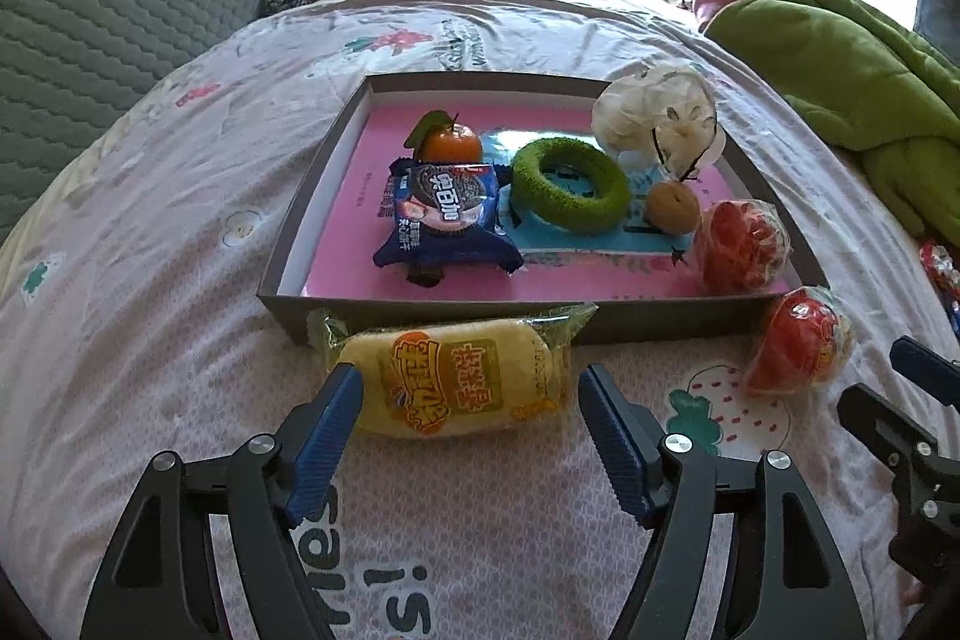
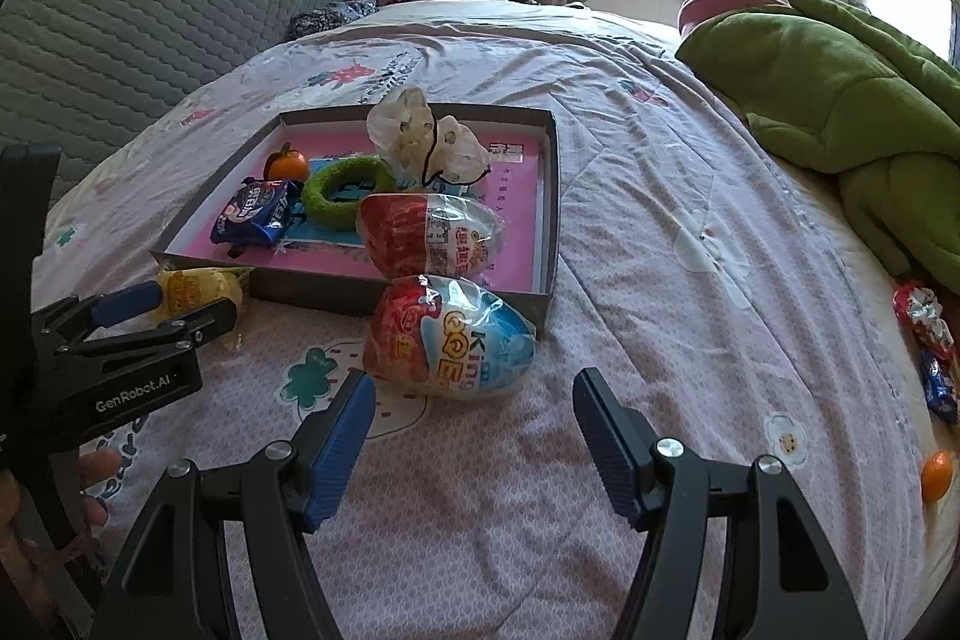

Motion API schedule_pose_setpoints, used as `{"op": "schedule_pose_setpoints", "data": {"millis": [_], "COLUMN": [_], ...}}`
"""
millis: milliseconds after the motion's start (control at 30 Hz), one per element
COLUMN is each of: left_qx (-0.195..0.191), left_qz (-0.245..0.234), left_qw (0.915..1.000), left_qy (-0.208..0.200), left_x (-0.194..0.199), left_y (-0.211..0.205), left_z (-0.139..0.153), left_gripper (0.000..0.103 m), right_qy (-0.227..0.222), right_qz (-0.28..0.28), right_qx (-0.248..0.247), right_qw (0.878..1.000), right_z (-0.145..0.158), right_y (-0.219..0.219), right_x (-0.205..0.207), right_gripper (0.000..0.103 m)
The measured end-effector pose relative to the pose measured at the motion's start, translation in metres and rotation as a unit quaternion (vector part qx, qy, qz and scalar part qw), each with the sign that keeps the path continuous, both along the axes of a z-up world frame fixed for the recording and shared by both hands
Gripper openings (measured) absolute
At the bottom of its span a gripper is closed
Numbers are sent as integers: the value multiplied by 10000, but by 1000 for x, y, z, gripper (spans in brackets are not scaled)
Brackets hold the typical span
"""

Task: Organize objects
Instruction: 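Move the left tool to the yellow bread pack while the right tool approaches the Kinder egg, then grasp the yellow bread pack with the left tool while the right tool grasps the Kinder egg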

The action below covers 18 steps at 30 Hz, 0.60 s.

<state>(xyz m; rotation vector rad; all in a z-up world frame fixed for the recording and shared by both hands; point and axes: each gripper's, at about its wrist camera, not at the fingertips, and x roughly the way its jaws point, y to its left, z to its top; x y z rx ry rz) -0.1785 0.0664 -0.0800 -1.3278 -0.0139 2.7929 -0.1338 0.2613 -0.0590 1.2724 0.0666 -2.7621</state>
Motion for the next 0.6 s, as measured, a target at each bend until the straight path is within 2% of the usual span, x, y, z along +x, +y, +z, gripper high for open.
{"op": "schedule_pose_setpoints", "data": {"millis": [433, 600], "left_qx": [-241, -317], "left_qz": [69, 161], "left_qw": [9996, 9993], "left_qy": [107, 142], "left_x": [-4, -5], "left_y": [0, -1], "left_z": [-3, -5], "left_gripper": [79, 80], "right_qy": [-93, -169], "right_qz": [6, 19], "right_qx": [68, -71], "right_qw": [9999, 9998], "right_z": [-13, -20], "right_y": [-7, -9], "right_x": [-21, -30], "right_gripper": [68, 68]}}
